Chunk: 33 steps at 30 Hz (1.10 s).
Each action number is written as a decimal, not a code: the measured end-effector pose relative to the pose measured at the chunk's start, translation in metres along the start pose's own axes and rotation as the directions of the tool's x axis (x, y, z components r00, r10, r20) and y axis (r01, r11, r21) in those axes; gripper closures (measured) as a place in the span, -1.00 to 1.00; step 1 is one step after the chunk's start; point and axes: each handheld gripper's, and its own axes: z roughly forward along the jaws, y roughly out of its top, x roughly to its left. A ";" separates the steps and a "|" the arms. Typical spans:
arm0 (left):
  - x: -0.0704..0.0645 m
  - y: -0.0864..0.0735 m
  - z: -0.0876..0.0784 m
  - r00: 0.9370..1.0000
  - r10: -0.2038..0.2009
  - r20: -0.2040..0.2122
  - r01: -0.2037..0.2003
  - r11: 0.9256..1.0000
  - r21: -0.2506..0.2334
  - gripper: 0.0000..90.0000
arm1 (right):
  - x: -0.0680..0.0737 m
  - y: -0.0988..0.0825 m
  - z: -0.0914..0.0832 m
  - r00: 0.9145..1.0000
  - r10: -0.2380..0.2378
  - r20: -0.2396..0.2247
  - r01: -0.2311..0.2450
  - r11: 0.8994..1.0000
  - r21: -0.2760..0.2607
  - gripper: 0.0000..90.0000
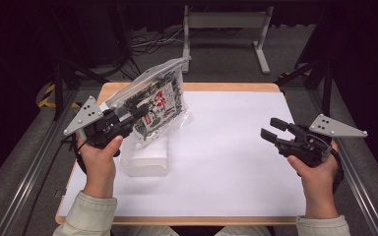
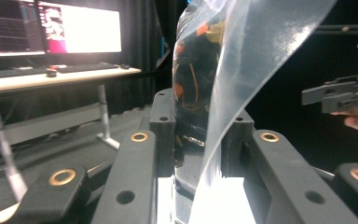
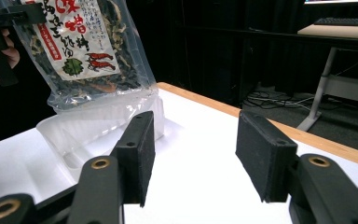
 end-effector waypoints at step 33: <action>0.023 -0.031 0.010 0.994 0.020 -0.111 -0.006 0.992 0.126 0.61 | -0.003 -0.001 0.003 1.000 0.014 -0.014 -0.014 1.000 0.016 0.06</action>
